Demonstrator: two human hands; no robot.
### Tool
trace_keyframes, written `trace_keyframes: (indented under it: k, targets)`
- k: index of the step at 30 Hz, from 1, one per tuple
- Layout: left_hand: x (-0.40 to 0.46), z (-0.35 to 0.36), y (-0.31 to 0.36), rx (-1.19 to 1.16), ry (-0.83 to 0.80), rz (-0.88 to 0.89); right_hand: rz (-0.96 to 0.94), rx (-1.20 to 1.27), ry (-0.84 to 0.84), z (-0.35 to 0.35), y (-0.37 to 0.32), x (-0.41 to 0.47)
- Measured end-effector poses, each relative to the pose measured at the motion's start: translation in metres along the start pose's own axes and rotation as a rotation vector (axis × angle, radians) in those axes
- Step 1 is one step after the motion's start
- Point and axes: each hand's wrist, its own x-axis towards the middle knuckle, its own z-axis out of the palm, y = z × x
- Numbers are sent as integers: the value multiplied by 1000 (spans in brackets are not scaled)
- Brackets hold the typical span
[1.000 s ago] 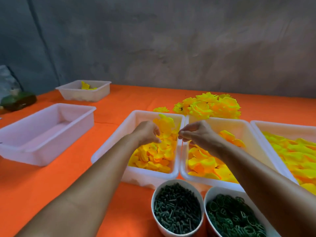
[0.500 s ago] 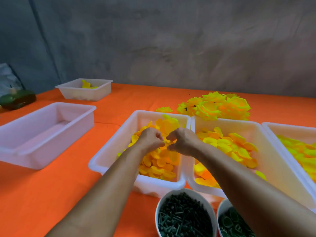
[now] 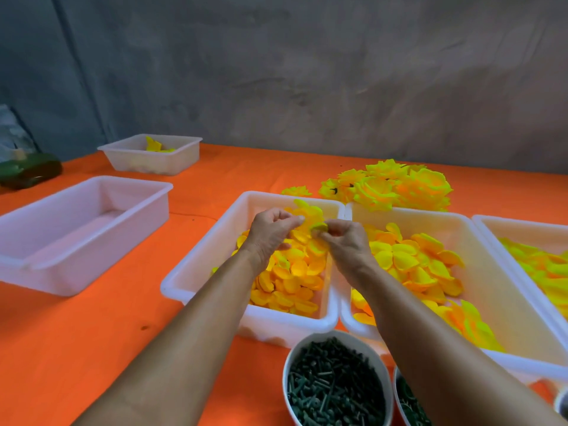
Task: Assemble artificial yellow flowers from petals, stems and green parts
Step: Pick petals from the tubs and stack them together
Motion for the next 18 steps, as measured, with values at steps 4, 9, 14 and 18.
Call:
trace_keyframes:
  k: [4, 9, 14, 18]
  targets:
    - [-3, 1, -4, 133, -118, -63, -17, 265, 84, -2, -1, -5]
    - [-3, -1, -4, 37, -109, -26, -4, 318, 43, -3, -1, -5]
    - [-3, 0, 1, -77, -88, -107, 11, 286, 58, -2, -2, -4]
    - [-5, 3, 5, -107, -205, -210, -35, 194, -69, -2, -5, -7]
